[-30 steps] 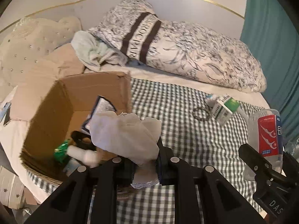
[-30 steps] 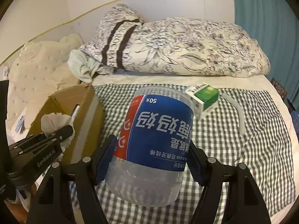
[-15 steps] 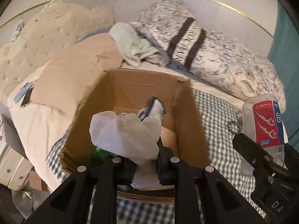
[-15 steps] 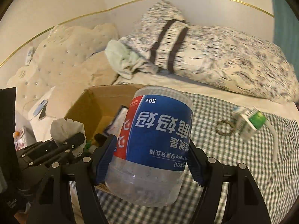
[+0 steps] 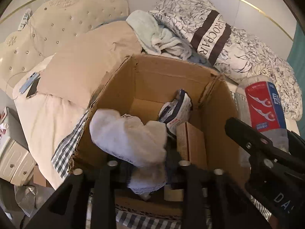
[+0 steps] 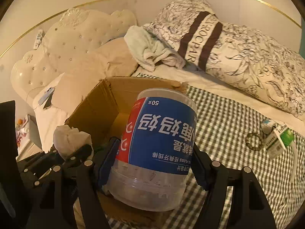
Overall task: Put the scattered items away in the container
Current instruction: 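Carry the tissue and pill bottle into the cardboard box and release both, then move both grippers back toward the bead bracelet and grey tube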
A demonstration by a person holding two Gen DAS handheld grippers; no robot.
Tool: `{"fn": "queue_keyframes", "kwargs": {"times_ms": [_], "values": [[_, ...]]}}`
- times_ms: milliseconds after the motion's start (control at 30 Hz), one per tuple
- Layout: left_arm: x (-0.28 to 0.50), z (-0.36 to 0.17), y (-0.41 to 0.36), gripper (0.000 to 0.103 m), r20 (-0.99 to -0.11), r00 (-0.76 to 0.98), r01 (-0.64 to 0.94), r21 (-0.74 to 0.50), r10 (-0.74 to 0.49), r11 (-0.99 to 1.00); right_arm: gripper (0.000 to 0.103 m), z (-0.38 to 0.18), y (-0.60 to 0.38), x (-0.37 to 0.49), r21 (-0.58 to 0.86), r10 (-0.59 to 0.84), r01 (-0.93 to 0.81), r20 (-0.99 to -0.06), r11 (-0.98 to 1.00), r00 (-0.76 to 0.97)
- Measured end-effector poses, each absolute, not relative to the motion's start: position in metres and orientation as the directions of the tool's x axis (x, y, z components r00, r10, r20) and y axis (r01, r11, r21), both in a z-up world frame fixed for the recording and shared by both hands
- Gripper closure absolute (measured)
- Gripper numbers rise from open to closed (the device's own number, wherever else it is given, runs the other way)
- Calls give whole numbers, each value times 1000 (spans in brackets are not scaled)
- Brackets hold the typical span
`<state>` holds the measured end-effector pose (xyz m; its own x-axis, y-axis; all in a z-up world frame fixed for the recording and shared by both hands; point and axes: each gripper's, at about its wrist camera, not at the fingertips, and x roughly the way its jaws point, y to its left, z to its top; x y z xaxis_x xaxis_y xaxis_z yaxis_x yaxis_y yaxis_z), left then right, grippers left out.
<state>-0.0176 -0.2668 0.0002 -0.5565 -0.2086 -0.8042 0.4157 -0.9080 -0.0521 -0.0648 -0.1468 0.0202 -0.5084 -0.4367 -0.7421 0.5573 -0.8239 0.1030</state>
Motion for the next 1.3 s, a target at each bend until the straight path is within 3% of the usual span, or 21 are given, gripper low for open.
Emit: {"fn": "queue_keyframes", "kwargs": {"times_ms": [33, 67, 167, 267, 633, 967, 1067, 1300], "values": [[-18, -1, -268, 43, -802, -559, 416, -51, -211, -908, 33, 19, -150, -67, 107, -439, 559, -744, -822, -503], [-18, -2, -268, 34, -797, -565, 416, -53, -212, -908, 32, 17, -153, -69, 117, -444, 559, -746, -821, -496], [-19, -7, -271, 23, -792, -579, 408, -80, -191, -909, 28, 17, -159, -72, 129, -452, 557, -743, -821, -494], [-23, -14, -273, 22, -803, -566, 412, -78, -187, -908, 19, 24, -164, -71, 106, -455, 559, -714, -822, -533], [-33, -27, -261, 22, -828, -530, 410, -59, -185, -910, 19, 21, -127, -87, 182, -461, 489, -701, -853, -544], [-39, -13, -230, 22, -832, -528, 426, -86, -171, -900, 19, 18, -19, -108, 235, -398, 337, -711, -912, -580], [-39, -3, -209, 12, -822, -545, 410, -86, -169, -908, 19, 21, 17, -109, 228, -360, 287, -710, -931, -605], [-46, 15, -145, 10, -788, -600, 322, -76, -141, -944, 19, 20, 120, -104, 238, -258, 123, -698, -963, -668]]}}
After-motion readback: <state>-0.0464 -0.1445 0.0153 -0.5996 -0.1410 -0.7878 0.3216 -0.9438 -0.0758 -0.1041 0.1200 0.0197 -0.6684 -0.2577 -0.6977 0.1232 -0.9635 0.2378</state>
